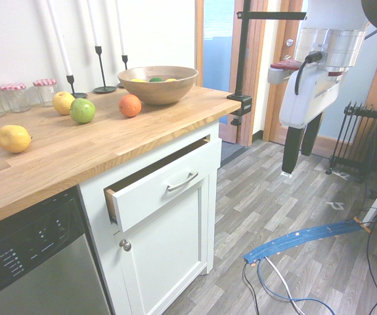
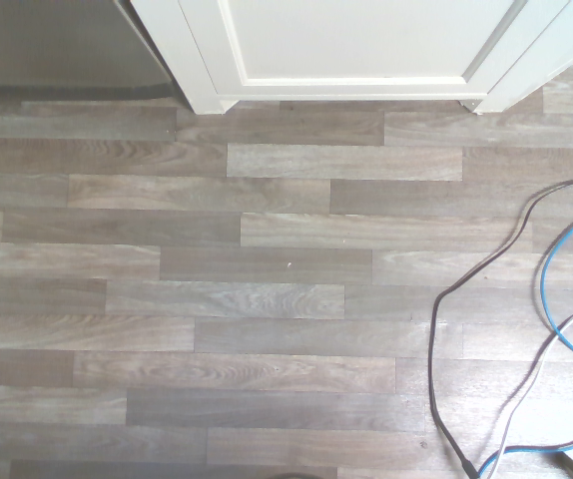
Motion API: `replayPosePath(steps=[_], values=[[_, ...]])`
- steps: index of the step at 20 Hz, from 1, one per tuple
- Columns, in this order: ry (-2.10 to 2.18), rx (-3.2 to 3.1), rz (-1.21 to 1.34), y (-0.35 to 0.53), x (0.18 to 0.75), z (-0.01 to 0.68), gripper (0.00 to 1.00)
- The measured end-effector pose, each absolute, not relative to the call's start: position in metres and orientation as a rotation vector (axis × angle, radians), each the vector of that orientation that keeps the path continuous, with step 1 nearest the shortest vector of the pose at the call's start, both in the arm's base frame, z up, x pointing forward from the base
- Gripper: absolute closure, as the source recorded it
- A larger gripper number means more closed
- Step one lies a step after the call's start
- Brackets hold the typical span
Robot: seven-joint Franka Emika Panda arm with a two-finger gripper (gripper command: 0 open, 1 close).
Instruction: Close the drawer
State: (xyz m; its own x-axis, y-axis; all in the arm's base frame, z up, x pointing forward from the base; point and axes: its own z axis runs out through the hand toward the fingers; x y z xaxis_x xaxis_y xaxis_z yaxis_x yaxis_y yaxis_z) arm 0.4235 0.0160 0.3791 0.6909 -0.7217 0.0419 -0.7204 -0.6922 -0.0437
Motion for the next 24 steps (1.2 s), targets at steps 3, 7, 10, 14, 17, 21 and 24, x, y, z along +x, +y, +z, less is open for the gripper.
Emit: replayPosePath(steps=[3, 7, 10, 14, 17, 21, 24], values=[[1.237, -2.853, -0.080, 0.016, 0.423, 0.379, 0.00], [1.241, -2.847, -0.084, 0.016, 0.423, 0.380, 0.00], [1.247, -2.843, -0.088, 0.014, 0.423, 0.382, 0.00], [1.264, -2.836, -0.085, 0.009, 0.423, 0.380, 0.00], [1.269, -2.837, -0.071, 0.007, 0.426, 0.369, 0.00], [1.297, -2.832, -0.030, -0.001, 0.432, 0.337, 0.00], [1.317, -2.830, 0.021, -0.012, 0.436, 0.307, 0.00]])
